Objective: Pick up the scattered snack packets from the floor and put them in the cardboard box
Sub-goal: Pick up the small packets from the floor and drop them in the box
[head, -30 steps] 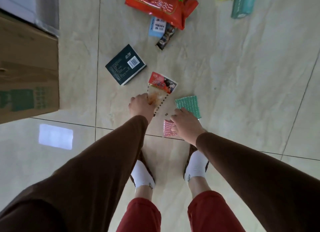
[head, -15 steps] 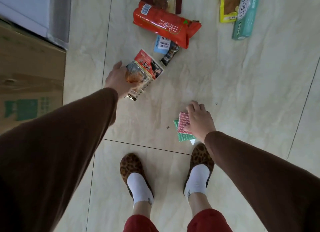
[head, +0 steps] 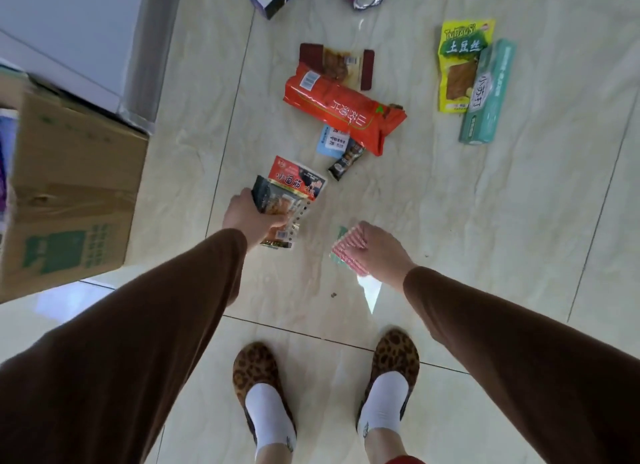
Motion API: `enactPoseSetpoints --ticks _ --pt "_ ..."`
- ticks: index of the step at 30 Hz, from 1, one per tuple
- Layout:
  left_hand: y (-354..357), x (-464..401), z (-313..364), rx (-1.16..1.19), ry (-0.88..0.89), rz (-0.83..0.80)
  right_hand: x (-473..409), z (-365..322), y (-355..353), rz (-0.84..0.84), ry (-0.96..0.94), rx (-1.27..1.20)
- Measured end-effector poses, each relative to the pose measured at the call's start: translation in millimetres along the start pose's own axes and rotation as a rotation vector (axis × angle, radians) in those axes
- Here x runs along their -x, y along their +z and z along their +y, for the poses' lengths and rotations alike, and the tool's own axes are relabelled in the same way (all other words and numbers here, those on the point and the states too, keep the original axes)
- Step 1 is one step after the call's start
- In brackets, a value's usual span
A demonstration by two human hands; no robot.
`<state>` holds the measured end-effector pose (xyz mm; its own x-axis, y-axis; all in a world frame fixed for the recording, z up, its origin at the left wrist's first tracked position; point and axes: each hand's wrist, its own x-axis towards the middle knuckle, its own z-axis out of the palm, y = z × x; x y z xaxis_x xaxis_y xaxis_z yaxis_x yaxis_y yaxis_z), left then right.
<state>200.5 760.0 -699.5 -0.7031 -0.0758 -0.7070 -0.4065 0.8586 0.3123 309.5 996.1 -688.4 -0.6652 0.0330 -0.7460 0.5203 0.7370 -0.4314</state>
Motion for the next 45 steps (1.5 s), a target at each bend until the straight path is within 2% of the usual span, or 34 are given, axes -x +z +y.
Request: enactPoseSetpoints --ticks 2,6,8,10,12,16,23,29,34,40,45 --pt "-8 9 2 0.121 0.007 0.022 -10 -26 -33 0.069 -0.041 -0.136" --pt "-26 15 3 0.128 0.024 0.085 -41 -75 -90 0.191 -0.128 -0.173" --pt "-33 14 5 0.174 -0.001 0.093 -63 -95 -109 0.262 -0.165 -0.119" --pt "-37 11 8 0.215 -0.007 0.075 -87 -108 -122 0.362 -0.177 0.044" --pt "-39 7 9 0.238 0.001 0.059 -107 -114 -130 0.338 -0.118 0.203" --pt "-35 -4 7 0.262 0.025 0.043 -136 -101 -129 0.112 -0.014 0.398" --pt "-23 -12 4 0.259 0.054 0.037 -154 -92 -115 0.209 -0.03 0.542" --pt "-40 20 12 0.297 0.04 0.07 -100 -98 -124 0.314 -0.095 0.343" --pt "-72 76 20 0.361 -0.009 0.077 -11 -92 -120 0.192 -0.008 -0.082" --pt "-125 165 10 0.484 -0.059 0.092 97 -137 -110 0.111 -0.003 -0.203" --pt "-172 226 -34 0.578 -0.117 0.107 166 -195 -80 0.088 0.014 -0.259"
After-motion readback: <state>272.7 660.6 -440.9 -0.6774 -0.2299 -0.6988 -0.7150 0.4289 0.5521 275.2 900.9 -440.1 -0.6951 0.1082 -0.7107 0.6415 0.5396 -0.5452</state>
